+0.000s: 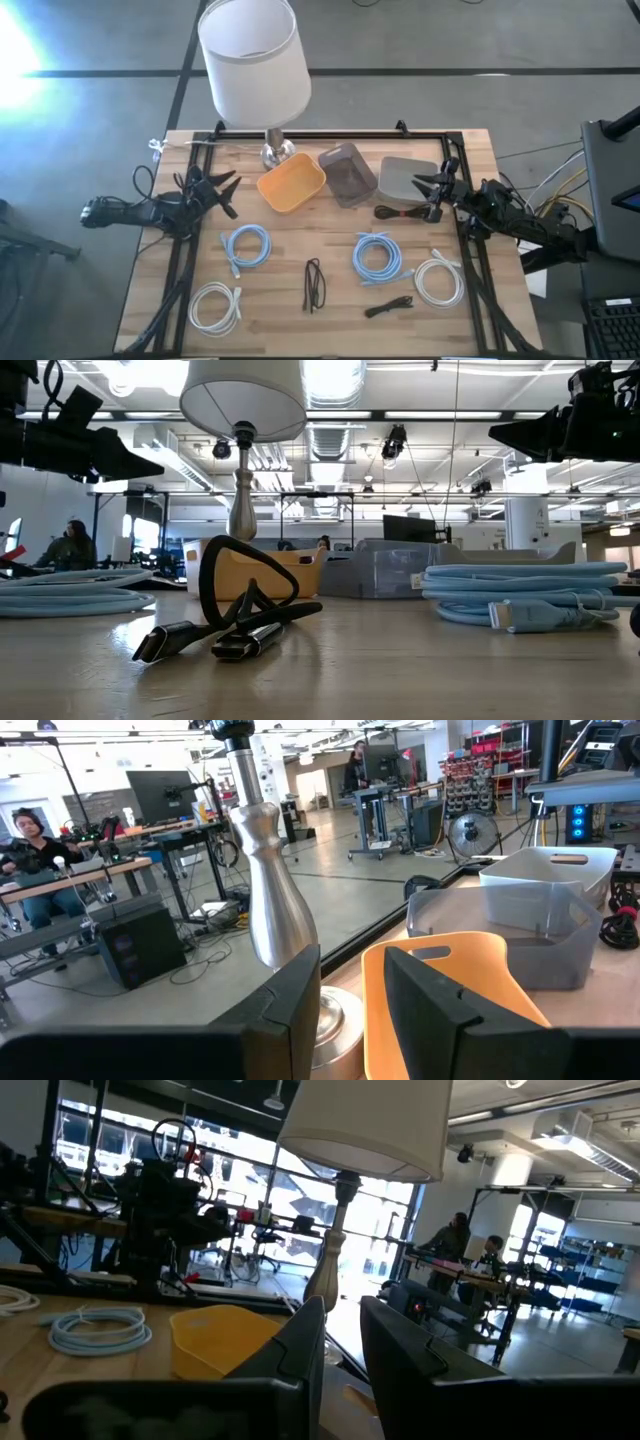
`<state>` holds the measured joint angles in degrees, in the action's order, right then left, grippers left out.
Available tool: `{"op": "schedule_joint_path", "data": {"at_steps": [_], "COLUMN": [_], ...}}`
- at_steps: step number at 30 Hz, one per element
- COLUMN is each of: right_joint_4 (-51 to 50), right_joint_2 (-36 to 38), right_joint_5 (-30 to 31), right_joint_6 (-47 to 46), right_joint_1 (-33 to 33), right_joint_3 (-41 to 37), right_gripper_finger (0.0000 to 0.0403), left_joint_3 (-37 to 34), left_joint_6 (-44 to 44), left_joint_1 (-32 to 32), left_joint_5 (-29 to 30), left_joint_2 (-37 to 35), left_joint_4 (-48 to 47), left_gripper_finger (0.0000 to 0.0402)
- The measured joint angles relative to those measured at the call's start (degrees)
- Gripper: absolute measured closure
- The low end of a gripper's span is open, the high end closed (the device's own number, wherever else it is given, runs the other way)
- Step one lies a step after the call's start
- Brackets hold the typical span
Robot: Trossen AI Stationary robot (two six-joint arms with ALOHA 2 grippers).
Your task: Pick & Place USB Port
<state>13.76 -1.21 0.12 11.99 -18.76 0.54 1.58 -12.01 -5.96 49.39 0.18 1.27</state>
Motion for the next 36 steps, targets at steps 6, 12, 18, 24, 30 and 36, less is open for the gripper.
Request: {"op": "schedule_joint_path", "data": {"at_steps": [6,12,18,24,30,36], "right_joint_4": [0.0,0.0,0.0,0.2,0.2,3.3], "right_joint_2": [0.0,0.0,0.0,0.0,0.0,0.0], "right_joint_5": [0.0,0.0,0.0,-0.1,0.0,0.1], "right_joint_6": [0.0,0.0,0.0,-15.6,-20.1,-11.9], "right_joint_1": [0.0,0.0,0.0,0.0,0.0,0.0], "right_joint_3": [0.0,0.0,0.0,0.0,0.0,0.0], "right_gripper_finger": [0.0337,0.0337,0.0337,0.0337,0.0337,0.0337], "left_joint_3": [0.0,0.0,0.0,0.0,0.0,0.0], "left_joint_6": [0.0,1.5,4.5,3.1,4.1,4.7], "left_joint_1": [0.0,0.0,0.0,0.0,0.0,0.0], "left_joint_5": [0.0,-0.5,-0.7,-0.4,-0.4,-4.8], "left_joint_2": [0.0,0.0,0.0,0.0,0.0,0.0], "left_joint_4": [0.5,0.7,0.8,0.9,0.9,1.7], "left_gripper_finger": [0.0284,0.0284,0.0284,0.0284,0.0284,0.0284]}}
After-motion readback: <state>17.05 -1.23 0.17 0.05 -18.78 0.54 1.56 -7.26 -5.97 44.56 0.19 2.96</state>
